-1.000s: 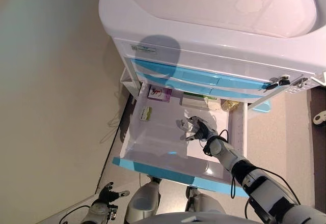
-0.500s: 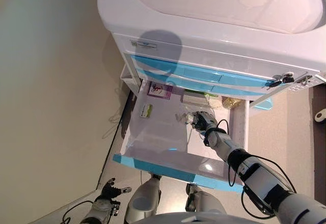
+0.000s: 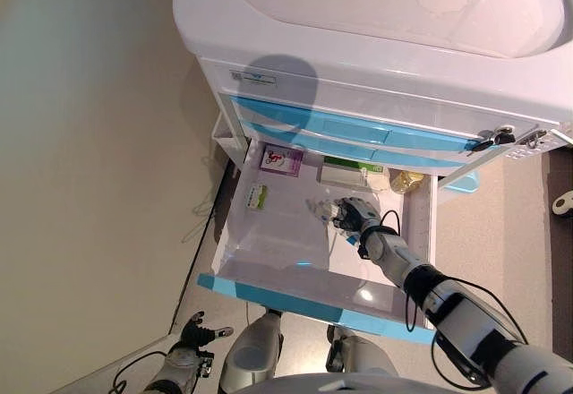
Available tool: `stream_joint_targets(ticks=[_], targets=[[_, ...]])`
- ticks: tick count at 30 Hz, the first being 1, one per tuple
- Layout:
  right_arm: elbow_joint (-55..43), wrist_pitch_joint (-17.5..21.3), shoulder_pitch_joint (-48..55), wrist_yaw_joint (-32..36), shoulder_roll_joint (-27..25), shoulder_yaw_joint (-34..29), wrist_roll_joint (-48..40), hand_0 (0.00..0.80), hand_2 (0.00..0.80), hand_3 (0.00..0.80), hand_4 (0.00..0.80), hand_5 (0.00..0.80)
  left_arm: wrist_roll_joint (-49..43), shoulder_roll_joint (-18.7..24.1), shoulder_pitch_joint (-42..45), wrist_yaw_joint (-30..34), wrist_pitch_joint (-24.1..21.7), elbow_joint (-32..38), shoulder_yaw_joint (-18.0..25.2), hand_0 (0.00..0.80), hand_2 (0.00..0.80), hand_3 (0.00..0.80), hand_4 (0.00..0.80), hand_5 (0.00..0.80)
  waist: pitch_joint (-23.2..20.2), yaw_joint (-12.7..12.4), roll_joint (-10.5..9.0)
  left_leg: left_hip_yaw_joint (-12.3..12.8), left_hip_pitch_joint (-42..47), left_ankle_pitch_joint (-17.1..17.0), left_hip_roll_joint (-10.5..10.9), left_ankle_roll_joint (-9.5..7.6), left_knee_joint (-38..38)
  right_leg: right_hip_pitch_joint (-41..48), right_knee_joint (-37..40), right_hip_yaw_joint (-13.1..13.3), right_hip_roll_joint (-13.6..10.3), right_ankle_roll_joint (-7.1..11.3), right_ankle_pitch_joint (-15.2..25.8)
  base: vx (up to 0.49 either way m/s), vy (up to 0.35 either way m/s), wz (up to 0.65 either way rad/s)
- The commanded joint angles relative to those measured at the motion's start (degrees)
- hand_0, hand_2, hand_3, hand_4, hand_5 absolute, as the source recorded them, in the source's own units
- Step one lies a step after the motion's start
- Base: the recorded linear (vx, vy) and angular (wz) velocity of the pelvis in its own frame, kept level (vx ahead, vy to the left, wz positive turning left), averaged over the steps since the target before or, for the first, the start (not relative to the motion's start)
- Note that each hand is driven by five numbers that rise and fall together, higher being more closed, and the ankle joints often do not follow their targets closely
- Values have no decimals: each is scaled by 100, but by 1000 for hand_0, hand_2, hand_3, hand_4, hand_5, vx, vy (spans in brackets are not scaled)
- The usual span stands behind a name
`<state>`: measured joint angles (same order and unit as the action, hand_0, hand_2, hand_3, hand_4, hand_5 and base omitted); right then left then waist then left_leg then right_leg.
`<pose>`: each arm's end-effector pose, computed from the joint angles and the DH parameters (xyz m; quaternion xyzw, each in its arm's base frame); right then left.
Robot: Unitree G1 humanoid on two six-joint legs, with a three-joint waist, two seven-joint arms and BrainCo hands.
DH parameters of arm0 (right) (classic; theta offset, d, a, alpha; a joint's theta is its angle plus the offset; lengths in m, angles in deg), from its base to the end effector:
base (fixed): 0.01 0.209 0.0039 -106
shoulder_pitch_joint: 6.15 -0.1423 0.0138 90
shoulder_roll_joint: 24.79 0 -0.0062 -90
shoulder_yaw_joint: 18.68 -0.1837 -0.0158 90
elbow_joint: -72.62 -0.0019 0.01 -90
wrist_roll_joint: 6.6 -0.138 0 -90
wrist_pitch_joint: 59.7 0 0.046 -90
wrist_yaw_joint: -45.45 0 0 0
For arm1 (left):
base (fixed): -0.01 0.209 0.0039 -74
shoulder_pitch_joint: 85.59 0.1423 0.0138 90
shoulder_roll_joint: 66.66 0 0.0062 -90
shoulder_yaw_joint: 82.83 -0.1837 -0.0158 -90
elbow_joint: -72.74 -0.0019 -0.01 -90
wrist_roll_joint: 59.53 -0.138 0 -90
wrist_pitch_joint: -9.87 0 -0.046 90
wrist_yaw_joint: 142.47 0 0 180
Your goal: Open the drawer and pick up the medicine
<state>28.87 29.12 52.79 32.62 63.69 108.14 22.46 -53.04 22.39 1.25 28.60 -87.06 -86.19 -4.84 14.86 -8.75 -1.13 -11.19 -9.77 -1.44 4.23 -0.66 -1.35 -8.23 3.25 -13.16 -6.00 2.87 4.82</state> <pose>0.2731 -0.1395 0.0051 -0.5628 0.0470 0.1568 0.8103 0.1007 0.2246 -0.1069 0.1630 0.4840 0.0767 0.8563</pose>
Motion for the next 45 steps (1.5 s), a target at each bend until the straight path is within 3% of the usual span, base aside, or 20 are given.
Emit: stream_joint_targets(ticks=[1,4,5,9,14,15,17,18,20,23,24,26,34,41,45], targets=[[-1231,371,98,328,-183,104,-167,800,800,800,800,800,77,94,-51,12,23,-266,286,0,0,0,0,0,-21,58,-119,73,-140,-528,119,-141,550,-196,-872,74,-166,210,-255,0,0,0],[-2122,536,281,661,-576,-38,-406,800,800,800,800,800,39,143,-37,96,41,-307,445,0,0,0,0,0,-46,91,-210,108,-110,-514,100,-134,549,-174,-853,98,-149,213,-246,7,-23,-1],[-2866,758,492,1036,-952,-198,-922,800,800,800,800,800,-37,230,11,192,63,-341,611,0,0,0,0,0,-95,122,-311,140,-71,-494,83,-124,549,-140,-817,122,-120,213,-239,17,-36,-4],[-3863,935,914,1860,-1610,-514,-2087,800,800,800,800,800,-162,371,150,468,94,-391,801,0,0,0,0,0,-225,135,-447,225,19,-442,45,-111,552,-57,-735,194,-65,219,-217,14,-24,-8],[-4640,912,950,2734,-2282,-560,-2994,800,800,800,800,800,-302,508,259,745,106,-446,969,0,0,0,0,0,-376,130,-541,324,145,-392,4,-87,558,64,-656,250,-12,218,-205,32,-20,-21],[-5053,833,851,3107,-2719,-616,-3683,800,800,800,800,800,-307,551,293,874,106,-417,1031,0,0,0,0,0,-478,135,-599,377,224,-363,-22,-78,562,130,-616,273,9,221,-200,54,-25,-14],[-5212,812,815,3265,-2942,-621,-4004,800,800,800,800,800,-329,559,330,929,98,-414,1045,0,0,0,0,0,-520,126,-612,388,267,-349,-34,-70,565,173,-588,275,19,223,-199,52,-20,-4],[-5604,758,704,3559,-3392,-665,-4752,800,800,800,800,800,-344,586,371,1025,91,-409,1056,0,0,0,0,0,-621,128,-660,421,322,-328,-52,-54,566,255,-539,273,32,230,-200,64,-21,-3],[-5947,736,653,3682,-3863,-826,-5384,800,800,800,800,800,-343,582,438,1094,62,-391,1073,0,0,0,0,0,-731,137,-691,442,387,-306,-60,-40,576,330,-484,282,53,236,-200,50,-14,-3],[-6052,740,696,3674,-4027,-951,-5629,800,800,800,800,800,-339,569,460,1114,57,-387,1067,0,0,0,0,0,-768,135,-696,454,420,-296,-66,-35,584,366,-461,286,58,240,-196,33,-10,-5],[-6339,858,649,3605,-4508,-1375,-6043,800,800,800,800,800,-300,531,550,1162,28,-396,1102,0,0,0,0,0,-929,178,-742,486,482,-273,-83,-13,600,447,-391,298,74,256,-188,46,-14,-7],[-6375,958,734,3417,-4658,-1770,-6181,800,800,800,800,800,-290,520,591,1142,24,-437,1130,0,0,0,0,0,-1012,196,-755,511,515,-260,-97,-4,609,483,-361,295,82,259,-183,50,-10,-5],[-6139,1248,211,2627,-5137,-2673,-5993,800,800,800,800,800,-250,512,774,1076,38,-630,1208,0,0,0,0,0,-1254,242,-828,558,643,-201,-108,-4,625,605,-305,306,98,275,-165,30,-4,-4],[-5073,1273,-630,1964,-5222,-2382,-5538,800,800,800,800,800,-142,482,859,1007,66,-673,1066,0,0,0,0,0,-1274,237,-862,552,682,-183,-111,-14,635,635,-299,315,95,269,-157,0,0,0],[-3801,1043,-2115,1536,-4998,-1282,-4870,800,800,800,800,800,3,492,826,924,117,-707,895,0,0,0,0,0,-1235,180,-878,556,693,-186,-108,-20,635,631,-320,326,97,258,-151,-4,2,-2]])
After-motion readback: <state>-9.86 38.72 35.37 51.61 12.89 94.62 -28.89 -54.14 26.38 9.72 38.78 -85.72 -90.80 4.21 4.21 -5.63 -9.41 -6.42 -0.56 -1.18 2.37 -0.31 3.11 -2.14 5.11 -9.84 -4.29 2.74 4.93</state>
